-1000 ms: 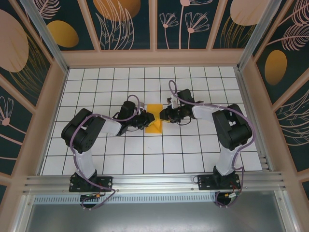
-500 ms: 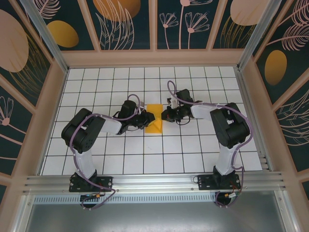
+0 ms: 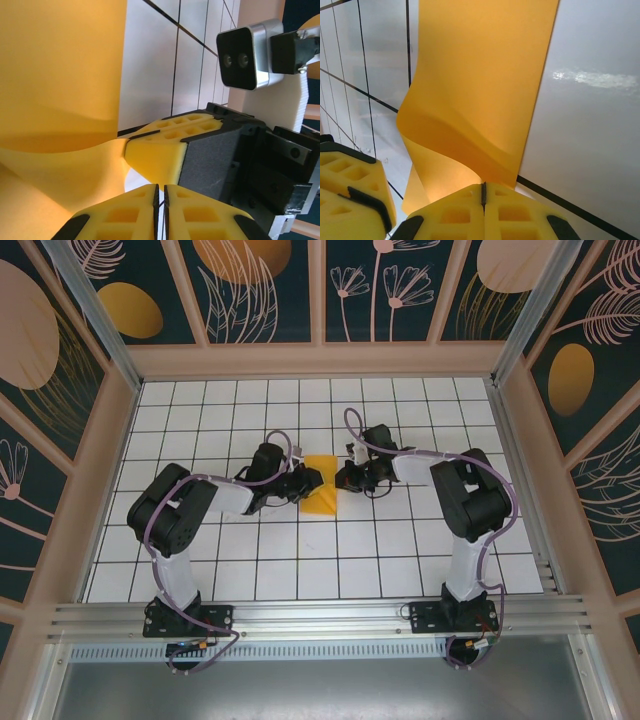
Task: Fold a paper plane with a square sheet of paper (pick it up from the middle)
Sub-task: Fold the triangle a second time at the center of the table.
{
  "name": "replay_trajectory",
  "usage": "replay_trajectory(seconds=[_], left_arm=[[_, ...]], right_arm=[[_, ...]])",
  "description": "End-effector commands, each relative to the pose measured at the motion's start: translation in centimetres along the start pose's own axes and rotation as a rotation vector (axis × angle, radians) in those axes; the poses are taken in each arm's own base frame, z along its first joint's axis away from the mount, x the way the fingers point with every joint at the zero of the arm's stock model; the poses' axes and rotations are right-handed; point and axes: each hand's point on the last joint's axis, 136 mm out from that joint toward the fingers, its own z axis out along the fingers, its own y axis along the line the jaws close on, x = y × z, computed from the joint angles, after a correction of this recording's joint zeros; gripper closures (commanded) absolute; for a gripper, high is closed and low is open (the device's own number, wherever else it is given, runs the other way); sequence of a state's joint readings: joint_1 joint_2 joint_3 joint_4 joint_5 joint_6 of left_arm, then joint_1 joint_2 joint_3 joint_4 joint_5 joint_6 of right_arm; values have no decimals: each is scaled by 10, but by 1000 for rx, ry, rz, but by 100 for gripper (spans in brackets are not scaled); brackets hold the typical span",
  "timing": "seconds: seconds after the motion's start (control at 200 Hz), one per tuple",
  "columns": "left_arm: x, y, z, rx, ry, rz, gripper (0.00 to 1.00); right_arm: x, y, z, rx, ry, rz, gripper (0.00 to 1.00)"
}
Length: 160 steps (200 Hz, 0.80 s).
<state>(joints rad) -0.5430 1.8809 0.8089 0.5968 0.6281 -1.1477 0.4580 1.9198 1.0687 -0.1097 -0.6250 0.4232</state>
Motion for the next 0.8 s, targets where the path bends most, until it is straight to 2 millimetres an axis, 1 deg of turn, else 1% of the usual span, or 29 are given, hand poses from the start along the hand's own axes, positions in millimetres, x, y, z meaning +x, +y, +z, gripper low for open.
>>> replay_trajectory(seconds=[0.0, 0.36, 0.651, 0.796], left_arm=[[4, -1, 7, 5, 33, 25, 85], [4, 4, 13, -8, 46, 20, 85], [6, 16, 16, -52, 53, 8, 86], [7, 24, 16, -78, 53, 0, 86]], right_arm=[[-7, -2, 3, 17, -5, -24, 95], [-7, -3, 7, 16, 9, -25, 94], [-5, -4, 7, 20, 16, -21, 94], [-3, -8, 7, 34, 18, -12, 94]])
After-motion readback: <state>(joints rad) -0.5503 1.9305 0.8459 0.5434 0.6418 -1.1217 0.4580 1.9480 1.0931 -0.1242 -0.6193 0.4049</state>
